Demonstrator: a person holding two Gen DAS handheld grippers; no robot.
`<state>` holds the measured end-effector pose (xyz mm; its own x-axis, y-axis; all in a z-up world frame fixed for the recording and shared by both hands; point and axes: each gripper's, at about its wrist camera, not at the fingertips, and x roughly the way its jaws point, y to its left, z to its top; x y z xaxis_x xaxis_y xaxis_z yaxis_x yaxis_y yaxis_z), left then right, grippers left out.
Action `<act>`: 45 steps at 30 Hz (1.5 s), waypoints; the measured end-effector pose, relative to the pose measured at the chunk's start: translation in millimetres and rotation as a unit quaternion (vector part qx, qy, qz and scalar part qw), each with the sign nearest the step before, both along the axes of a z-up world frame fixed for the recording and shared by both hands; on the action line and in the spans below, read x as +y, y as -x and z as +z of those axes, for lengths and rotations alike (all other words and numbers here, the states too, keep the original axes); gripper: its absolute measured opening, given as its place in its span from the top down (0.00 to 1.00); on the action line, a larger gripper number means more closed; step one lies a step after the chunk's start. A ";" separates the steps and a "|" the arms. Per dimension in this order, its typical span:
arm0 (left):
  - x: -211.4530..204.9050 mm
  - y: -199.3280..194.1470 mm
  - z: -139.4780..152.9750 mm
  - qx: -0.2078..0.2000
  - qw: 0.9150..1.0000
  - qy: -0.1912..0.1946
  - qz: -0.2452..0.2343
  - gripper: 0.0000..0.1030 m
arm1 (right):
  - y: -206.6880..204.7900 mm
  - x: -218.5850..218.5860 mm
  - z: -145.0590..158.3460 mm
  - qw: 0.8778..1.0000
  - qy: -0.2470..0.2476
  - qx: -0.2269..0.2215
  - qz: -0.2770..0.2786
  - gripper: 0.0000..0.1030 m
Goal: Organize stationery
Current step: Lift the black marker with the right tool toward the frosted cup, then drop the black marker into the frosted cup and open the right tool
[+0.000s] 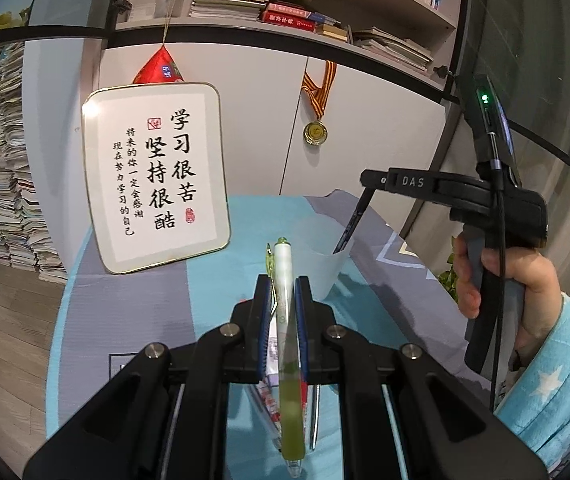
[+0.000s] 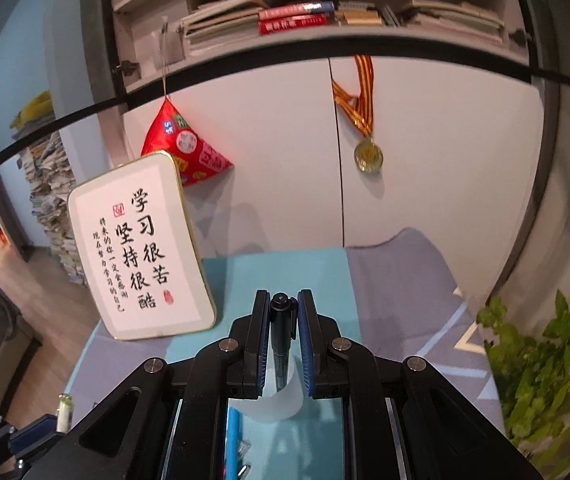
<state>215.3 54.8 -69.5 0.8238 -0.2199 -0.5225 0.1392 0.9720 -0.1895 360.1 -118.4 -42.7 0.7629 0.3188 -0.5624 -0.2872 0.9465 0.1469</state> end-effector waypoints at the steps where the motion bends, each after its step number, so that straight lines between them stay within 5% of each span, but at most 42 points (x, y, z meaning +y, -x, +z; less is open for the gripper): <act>1: -0.5 -0.6 0.1 0.000 1.000 0.000 -0.001 0.91 | -1.4 0.0 -2.2 1.000 -0.002 0.007 0.003 0.86; 9: -6.4 -1.5 9.2 -0.008 1.000 -0.004 0.001 0.91 | 4.1 -13.9 -15.1 0.993 -0.071 0.072 0.055 0.84; 14: -16.6 -10.6 22.6 -0.030 1.000 -0.008 -0.001 0.91 | 25.1 -38.5 -16.2 0.989 -0.111 0.080 0.063 0.66; 28: -48.2 -63.2 46.4 -0.050 0.998 -0.013 -0.027 0.91 | 63.8 -97.2 -10.4 0.991 -0.120 0.043 0.035 0.66; 35: -63.3 -93.6 48.0 -0.089 0.996 -0.011 0.000 0.91 | 70.3 -104.4 -25.1 0.994 -0.095 0.045 0.017 0.66; 45: -76.8 -141.8 13.5 -0.097 0.993 -0.049 0.049 0.91 | 72.5 -106.7 -40.1 0.995 -0.081 0.050 0.024 0.66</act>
<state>357.2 -22.0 -55.9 0.9258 -0.0900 -0.3671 0.0681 0.9951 -0.0721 287.6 -225.1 -82.8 0.6874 0.4461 -0.5731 -0.3068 0.8936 0.3276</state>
